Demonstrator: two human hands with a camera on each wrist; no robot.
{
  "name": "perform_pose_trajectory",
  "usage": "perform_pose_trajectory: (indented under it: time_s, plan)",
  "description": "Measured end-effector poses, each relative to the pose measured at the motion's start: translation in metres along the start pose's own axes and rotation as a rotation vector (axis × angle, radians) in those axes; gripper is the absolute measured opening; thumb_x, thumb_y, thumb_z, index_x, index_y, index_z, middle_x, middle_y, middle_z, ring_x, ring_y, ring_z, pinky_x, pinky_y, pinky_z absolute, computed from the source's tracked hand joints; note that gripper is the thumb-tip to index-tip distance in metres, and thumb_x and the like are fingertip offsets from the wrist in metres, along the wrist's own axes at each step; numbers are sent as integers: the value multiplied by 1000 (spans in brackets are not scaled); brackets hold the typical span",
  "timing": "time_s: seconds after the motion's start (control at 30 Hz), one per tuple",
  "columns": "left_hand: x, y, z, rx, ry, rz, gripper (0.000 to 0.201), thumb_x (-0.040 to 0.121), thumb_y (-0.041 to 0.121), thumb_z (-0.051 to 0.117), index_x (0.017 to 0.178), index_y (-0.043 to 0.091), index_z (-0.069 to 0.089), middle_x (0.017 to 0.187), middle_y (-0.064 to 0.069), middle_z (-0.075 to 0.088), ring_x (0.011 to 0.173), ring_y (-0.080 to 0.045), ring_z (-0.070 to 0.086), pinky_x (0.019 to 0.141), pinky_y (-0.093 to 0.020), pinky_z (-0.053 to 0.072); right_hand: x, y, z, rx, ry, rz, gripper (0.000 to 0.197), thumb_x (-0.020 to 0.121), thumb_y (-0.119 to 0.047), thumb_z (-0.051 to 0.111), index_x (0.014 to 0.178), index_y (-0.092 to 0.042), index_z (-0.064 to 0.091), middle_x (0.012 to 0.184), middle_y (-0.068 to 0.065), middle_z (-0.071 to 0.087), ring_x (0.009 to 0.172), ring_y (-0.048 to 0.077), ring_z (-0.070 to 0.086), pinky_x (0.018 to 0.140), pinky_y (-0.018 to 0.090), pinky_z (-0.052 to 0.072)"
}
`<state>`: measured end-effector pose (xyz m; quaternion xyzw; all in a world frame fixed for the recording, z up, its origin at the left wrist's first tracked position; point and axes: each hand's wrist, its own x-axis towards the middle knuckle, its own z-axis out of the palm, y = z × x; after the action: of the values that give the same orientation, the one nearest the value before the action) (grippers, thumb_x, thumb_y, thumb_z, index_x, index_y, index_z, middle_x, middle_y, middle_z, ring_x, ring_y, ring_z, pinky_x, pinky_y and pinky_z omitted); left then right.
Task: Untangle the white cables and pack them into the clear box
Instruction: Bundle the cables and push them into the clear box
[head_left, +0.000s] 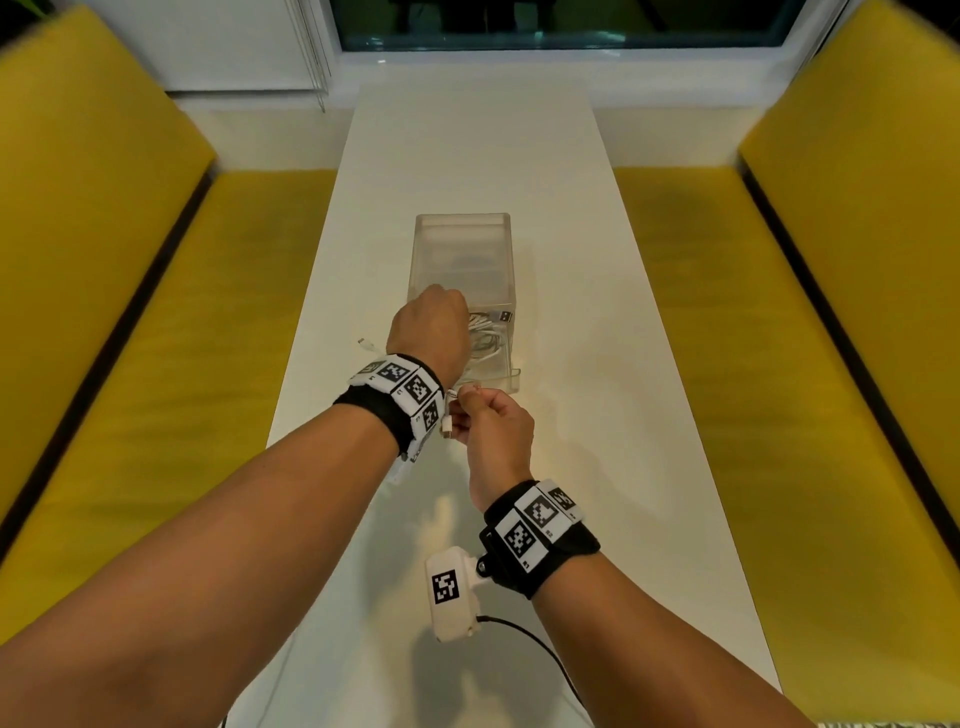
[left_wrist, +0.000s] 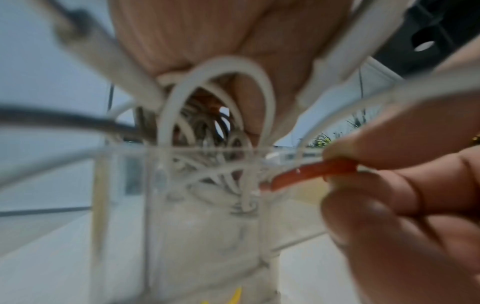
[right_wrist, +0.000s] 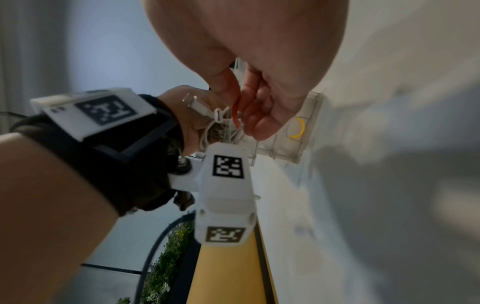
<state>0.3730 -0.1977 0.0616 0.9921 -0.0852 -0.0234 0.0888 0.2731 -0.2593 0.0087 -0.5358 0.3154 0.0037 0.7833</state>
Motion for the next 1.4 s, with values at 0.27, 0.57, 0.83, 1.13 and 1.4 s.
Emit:
perform_pose_trajectory:
  time_s: [0.27,0.57,0.83,1.13,1.4]
  plan:
    - [-19,-15,-10,-240,29,104,28,95,47,61,103,21,63,89,7,65,81,-18,58,93,-41,41,0,-3,1,45,-20,14,19,93,-2,62,74,-5,67,71,11,66,60,21,61,63,36,59]
    - [-35,-36,-33,-249,-356,248,58,93,12,50,148,27,40,131,-5,63,107,-26,64,94,-42,54,3,-3,0,68,-31,23,22,92,0,63,71,-5,65,67,10,62,59,21,54,58,30,54]
    - [-21,-27,-35,-140,-282,221,46,83,5,76,125,21,68,119,-5,68,83,-21,67,67,-26,53,3,1,-2,74,-14,54,22,91,0,63,70,-5,65,70,14,62,68,28,54,70,42,52]
    - [-9,-27,-16,-180,-128,115,35,77,14,86,111,18,77,117,-5,70,103,-26,67,84,-33,52,1,-7,-3,69,-27,46,22,91,1,63,70,-6,64,65,7,63,60,21,56,62,33,53]
    - [-22,-22,-9,-331,-9,154,64,86,17,77,142,26,48,111,-2,58,97,-23,62,87,-38,53,6,-9,-4,79,-25,31,19,91,0,62,72,-4,65,66,8,64,60,21,57,60,33,54]
